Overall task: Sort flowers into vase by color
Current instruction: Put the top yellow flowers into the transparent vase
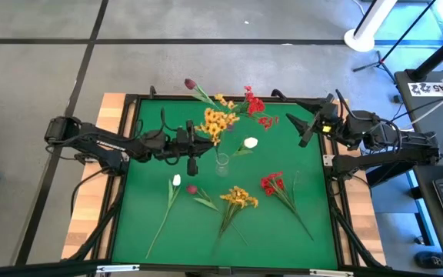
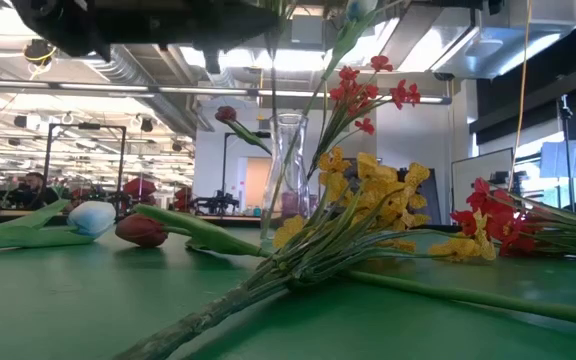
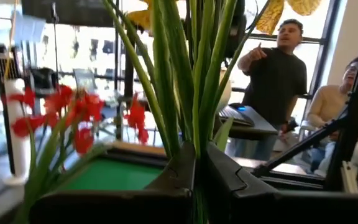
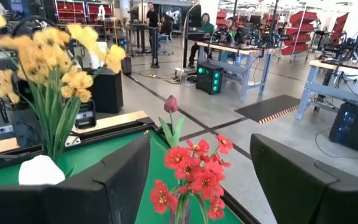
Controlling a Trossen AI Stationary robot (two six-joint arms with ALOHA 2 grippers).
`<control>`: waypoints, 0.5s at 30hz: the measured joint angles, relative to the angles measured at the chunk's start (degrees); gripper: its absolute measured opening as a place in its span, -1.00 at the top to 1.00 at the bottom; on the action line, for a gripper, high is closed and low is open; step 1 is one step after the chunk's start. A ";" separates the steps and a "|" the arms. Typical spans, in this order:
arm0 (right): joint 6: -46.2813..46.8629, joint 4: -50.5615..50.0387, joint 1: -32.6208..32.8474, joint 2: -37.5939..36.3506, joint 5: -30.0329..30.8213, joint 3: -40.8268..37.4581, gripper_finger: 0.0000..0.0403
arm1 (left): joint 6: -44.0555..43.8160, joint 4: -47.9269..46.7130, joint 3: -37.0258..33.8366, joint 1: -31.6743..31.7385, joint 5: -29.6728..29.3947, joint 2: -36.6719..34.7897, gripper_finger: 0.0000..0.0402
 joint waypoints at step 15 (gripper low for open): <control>0.34 0.85 -0.01 0.56 0.00 0.00 -0.37 | -2.98 -0.32 -1.25 0.00 0.06 0.04 0.76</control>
